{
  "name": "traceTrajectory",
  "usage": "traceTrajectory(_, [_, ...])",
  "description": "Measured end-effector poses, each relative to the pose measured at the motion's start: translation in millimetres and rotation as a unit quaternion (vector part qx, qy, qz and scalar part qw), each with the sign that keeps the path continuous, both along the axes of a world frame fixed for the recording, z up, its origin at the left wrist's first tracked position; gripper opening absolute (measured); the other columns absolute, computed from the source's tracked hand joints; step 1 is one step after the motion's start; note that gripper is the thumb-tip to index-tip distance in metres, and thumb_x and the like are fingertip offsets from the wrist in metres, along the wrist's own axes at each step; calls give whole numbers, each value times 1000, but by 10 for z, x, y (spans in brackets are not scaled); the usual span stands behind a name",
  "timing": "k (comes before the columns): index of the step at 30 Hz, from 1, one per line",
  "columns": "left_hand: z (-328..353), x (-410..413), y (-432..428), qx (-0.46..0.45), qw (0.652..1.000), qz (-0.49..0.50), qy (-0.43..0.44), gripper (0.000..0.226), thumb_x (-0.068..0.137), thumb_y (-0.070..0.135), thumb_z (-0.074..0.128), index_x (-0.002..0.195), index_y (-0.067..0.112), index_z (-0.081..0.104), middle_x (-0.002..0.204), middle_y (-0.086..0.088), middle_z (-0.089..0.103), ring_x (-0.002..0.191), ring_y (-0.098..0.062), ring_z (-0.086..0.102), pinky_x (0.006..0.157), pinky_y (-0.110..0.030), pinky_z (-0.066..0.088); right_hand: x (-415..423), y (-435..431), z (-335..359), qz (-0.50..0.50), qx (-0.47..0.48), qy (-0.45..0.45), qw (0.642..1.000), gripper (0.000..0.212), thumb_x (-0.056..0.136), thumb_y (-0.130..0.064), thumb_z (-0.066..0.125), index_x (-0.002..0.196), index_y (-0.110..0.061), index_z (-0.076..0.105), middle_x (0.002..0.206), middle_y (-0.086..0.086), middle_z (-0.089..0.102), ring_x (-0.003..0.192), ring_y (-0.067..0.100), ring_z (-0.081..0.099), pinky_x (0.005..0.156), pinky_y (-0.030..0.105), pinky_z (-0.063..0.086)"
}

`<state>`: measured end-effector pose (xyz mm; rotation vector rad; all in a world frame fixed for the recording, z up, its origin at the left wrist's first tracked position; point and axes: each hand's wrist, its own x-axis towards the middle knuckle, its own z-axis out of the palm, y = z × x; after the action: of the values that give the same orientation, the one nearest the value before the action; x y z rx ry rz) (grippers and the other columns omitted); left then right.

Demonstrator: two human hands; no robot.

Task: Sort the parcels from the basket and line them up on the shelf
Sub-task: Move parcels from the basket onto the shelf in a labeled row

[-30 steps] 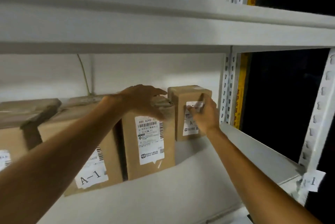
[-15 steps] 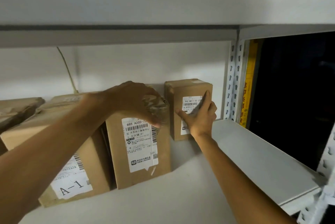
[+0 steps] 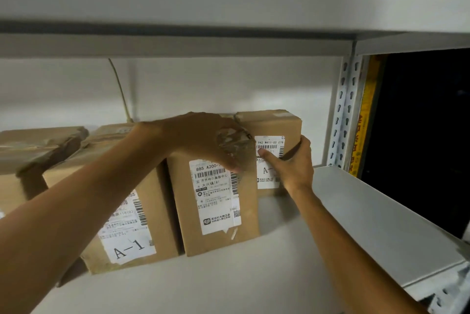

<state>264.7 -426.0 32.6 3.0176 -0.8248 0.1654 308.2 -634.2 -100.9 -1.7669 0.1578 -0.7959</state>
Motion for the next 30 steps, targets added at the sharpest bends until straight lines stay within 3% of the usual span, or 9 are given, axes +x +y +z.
traceTrajectory(4, [52,-119,85,-11,1000,-13,18,84,65,67,71,138,45,37,132,15,49,117,-11,46,100,-28,35,0,143,3,20,14,4,1000,79,61,-43,89,122,-24,43,113,-3,64,89,11,64,75,35,58])
traceTrajectory(7, [77,-233,151,23,999,-21,14,83,76,60,66,146,35,30,143,10,44,131,-15,41,107,-31,30,-19,231,18,29,0,3,1000,77,66,-40,87,127,-21,44,117,-3,65,92,9,59,75,21,48])
traceTrajectory(9, [78,-278,186,30,999,-12,9,80,79,58,64,146,32,29,142,9,45,131,-16,42,106,-31,31,-24,295,11,25,-9,8,1000,78,68,-40,86,130,-21,43,120,-2,64,94,10,57,80,21,43])
traceTrajectory(11, [23,-337,207,55,997,-19,-43,79,80,63,59,147,34,26,140,11,48,128,-17,46,101,-31,37,-18,339,-6,20,-11,4,1000,78,69,-40,85,131,-21,42,123,-1,63,102,16,61,83,24,41])
traceTrajectory(13, [-109,-376,243,93,982,-40,-158,81,83,66,51,149,37,14,147,11,41,131,-20,46,99,-41,46,-11,348,-28,19,-5,-4,1000,80,69,-39,85,133,-21,42,125,0,63,109,19,62,83,23,41])
traceTrajectory(15, [-290,-384,287,92,964,-63,-243,78,88,63,45,150,35,9,153,7,33,136,-22,41,101,-48,46,-26,350,-47,28,1,-14,999,80,70,-37,85,135,-20,41,125,-3,61,106,14,60,82,20,41])
traceTrajectory(18, [-469,-356,341,62,951,-82,-291,90,80,68,53,151,29,13,150,1,39,133,-24,45,101,-48,46,-18,328,-101,38,27,-14,999,75,72,-36,84,134,-19,43,112,-10,59,97,7,56,78,15,41])
traceTrajectory(21, [-477,-354,350,52,951,-80,-294,103,67,76,61,149,30,22,146,2,45,128,-25,50,93,-46,52,23,274,-129,42,88,9,995,65,71,-40,84,123,-19,52,101,-11,62,97,12,62,80,23,47])
traceTrajectory(30, [-487,-364,484,19,945,-69,-318,99,64,70,68,147,29,32,140,1,52,121,-25,56,87,-38,51,5,529,-186,11,103,-1,995,58,71,-46,81,119,-24,57,98,-17,63,90,5,61,86,25,48])
